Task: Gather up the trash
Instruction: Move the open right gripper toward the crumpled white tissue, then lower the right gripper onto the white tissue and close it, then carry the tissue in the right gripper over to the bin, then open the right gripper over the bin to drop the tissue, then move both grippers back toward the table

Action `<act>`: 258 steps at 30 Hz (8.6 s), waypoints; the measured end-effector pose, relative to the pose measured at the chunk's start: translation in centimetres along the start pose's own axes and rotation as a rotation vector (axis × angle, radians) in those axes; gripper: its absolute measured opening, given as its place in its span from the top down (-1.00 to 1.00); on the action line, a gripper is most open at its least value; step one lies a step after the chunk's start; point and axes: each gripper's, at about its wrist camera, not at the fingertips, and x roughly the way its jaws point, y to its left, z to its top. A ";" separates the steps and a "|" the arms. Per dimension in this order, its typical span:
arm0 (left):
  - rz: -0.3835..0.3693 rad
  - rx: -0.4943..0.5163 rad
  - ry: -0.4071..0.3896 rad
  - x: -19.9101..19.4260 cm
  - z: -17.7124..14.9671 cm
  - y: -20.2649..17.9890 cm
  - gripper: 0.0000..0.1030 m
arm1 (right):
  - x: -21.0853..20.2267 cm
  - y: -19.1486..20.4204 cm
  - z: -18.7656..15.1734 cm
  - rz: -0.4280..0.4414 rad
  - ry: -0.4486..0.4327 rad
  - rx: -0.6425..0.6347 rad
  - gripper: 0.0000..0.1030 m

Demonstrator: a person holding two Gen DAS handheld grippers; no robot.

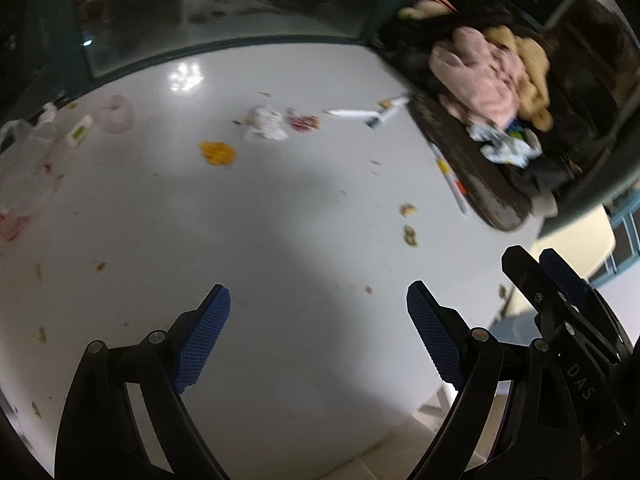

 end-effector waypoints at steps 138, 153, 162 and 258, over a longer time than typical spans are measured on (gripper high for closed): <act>0.366 -0.292 -0.042 4.8 6.1 2.2 -0.69 | 12.5 5.1 9.2 0.504 0.195 -0.314 0.74; 0.179 0.058 0.011 3.8 1.5 -2.9 -0.69 | 5.9 -0.6 1.2 0.253 0.186 -0.054 0.74; 0.004 0.343 0.079 4.3 -4.6 -9.5 -0.69 | -0.1 -6.3 -6.4 0.019 0.172 0.191 0.74; -0.007 0.151 0.043 1.2 -2.6 -2.1 -0.69 | -2.4 -1.0 -3.6 -0.080 -0.009 0.089 -0.19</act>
